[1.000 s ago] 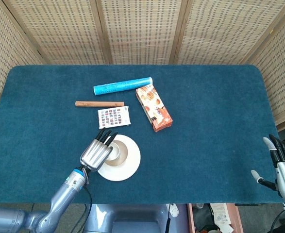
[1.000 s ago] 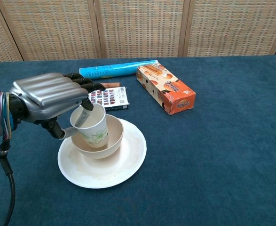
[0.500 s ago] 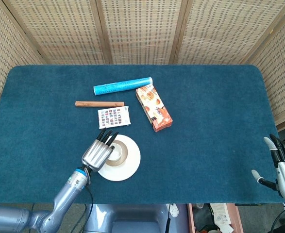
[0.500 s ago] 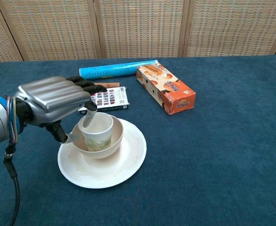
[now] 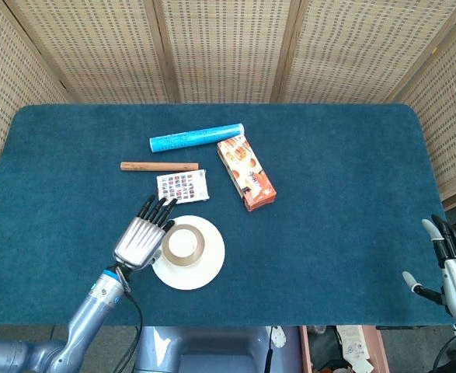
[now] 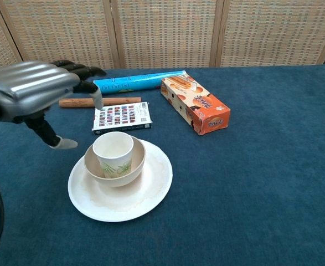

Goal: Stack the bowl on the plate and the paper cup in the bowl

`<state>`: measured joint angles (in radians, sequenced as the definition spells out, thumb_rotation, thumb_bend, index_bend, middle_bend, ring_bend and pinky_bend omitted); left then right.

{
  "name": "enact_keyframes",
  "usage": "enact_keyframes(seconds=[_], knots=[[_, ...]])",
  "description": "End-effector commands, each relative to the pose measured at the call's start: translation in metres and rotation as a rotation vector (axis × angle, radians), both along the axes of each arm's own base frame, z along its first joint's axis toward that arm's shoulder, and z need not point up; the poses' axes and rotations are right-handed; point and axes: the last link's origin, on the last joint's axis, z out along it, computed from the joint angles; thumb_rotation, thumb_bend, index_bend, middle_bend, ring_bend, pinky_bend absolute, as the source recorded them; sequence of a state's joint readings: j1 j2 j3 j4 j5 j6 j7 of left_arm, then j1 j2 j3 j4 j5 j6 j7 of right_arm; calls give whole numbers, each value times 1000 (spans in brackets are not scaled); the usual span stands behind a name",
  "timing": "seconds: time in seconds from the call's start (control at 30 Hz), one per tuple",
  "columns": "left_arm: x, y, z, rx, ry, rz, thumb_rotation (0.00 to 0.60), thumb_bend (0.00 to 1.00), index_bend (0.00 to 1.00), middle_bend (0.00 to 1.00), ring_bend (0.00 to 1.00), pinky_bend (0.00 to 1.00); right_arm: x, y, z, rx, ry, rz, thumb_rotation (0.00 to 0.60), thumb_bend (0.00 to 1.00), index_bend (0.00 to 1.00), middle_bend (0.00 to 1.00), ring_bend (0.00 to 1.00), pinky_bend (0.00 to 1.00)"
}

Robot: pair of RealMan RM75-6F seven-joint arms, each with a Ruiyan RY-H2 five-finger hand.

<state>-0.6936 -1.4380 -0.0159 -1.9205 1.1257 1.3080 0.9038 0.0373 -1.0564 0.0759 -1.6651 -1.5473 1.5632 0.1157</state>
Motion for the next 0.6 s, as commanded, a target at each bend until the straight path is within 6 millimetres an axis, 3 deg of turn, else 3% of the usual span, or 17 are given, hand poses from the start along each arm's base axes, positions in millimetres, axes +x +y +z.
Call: enact_keyframes(seconds=[0.03,0.17,0.33,0.43,0.6], knots=[[-19,-10,30,66,-70,38,600,196,277,0,0,0,0,0,-1,0,4,1,600,201,33,0,0,0],[-53,-24,55,142,-110,94,600,188,245,0,0,0,1,-1,-3,5,16,-2,600,201,33,0,0,0],[-80,-40,69,184,-141,136,600,178,203,0,0,0,2,-2,-7,13,33,1,600,201,33,0,0,0],[-102,-53,78,223,-159,184,600,163,117,0,0,0,5,-2,-10,17,52,8,600,201,33,0,0,0],[-121,-66,83,251,-173,239,600,155,78,0,0,0,7,-2,-14,23,68,13,600,201,33,0,0,0]])
